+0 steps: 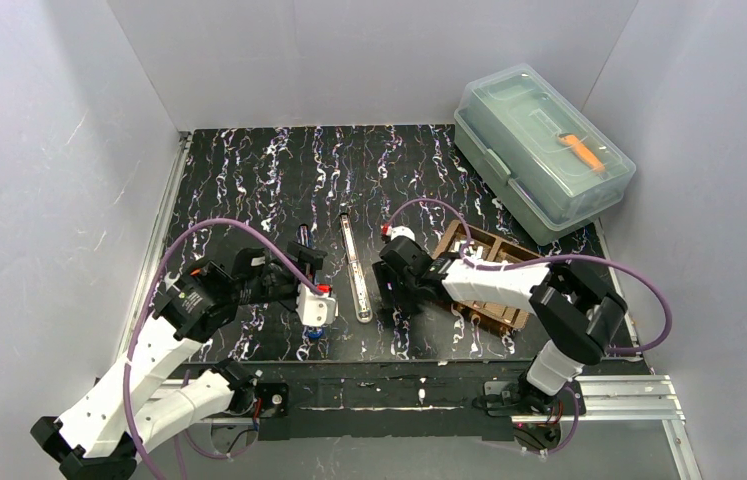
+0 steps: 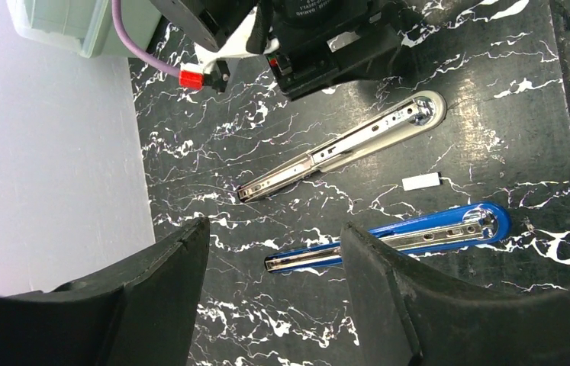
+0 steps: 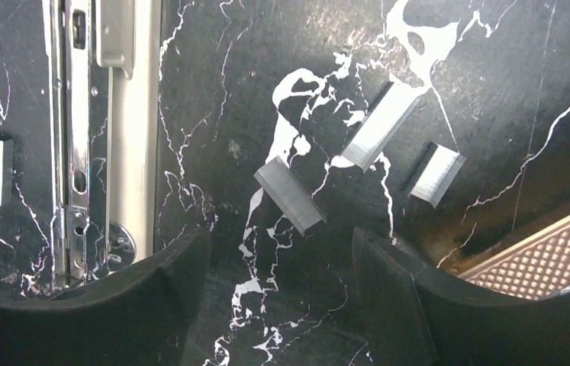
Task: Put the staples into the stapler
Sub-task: Pick up the staple from the center of the board.
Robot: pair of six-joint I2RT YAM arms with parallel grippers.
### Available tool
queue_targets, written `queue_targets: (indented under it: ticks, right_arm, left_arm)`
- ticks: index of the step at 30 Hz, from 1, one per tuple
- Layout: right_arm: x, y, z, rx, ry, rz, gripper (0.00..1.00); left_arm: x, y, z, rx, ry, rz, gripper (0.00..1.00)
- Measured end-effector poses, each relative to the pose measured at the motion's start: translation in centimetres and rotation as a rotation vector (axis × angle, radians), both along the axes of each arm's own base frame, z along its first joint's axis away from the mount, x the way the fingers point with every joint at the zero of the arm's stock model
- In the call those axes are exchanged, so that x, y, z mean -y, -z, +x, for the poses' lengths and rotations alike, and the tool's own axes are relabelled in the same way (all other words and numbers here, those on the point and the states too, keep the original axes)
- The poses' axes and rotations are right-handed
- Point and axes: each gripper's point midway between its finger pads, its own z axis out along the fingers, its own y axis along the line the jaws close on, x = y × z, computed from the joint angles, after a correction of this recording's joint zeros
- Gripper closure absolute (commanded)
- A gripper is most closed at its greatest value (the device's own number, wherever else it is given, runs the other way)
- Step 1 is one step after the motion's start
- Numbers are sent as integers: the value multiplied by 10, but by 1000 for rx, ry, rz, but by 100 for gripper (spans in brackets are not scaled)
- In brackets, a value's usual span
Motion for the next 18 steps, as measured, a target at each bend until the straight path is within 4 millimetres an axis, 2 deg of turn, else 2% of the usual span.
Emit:
queue_targets:
  ticks: [10, 18]
  right_arm:
    - [-7, 1, 12, 47, -6, -1, 37]
    - [-12, 1, 8, 54, -23, 0, 48]
  left_arm:
    - [1, -6, 1, 8, 1, -10, 37]
    - [2, -6, 2, 8, 2, -10, 37]
